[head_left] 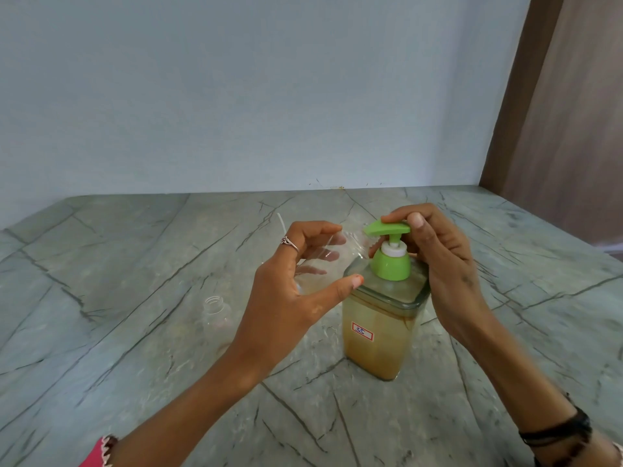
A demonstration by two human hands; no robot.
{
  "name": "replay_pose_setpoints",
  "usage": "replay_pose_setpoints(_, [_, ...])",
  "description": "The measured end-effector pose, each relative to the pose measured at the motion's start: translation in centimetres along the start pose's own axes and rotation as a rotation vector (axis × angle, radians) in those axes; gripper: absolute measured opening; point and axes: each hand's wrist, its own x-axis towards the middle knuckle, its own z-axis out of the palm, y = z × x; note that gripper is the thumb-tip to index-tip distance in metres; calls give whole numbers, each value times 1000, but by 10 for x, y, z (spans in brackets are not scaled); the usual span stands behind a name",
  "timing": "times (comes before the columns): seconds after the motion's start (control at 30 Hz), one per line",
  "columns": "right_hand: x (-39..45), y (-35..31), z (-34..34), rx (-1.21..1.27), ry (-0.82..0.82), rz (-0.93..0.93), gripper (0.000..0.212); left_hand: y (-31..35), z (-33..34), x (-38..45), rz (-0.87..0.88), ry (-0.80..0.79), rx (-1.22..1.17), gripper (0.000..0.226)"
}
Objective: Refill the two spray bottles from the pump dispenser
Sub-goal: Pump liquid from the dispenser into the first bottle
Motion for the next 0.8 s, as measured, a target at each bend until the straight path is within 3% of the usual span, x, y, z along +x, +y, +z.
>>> replay_pose_setpoints(0.17, [-3, 4, 0, 8, -15, -62, 11, 0, 0, 0, -1, -3, 0, 46])
replay_pose_setpoints(0.3, [-4, 9, -1, -30, -15, -69, 27, 0, -1, 0, -4, -5, 11, 45])
replay_pose_setpoints(0.57, [5, 9, -1, 54, -24, -37, 24, 0, 0, 0, -1, -4, 13, 45])
replay_pose_setpoints(0.8, [6, 7, 0, -19, 6, -69, 29, 0, 0, -1, -11, -11, 11, 45])
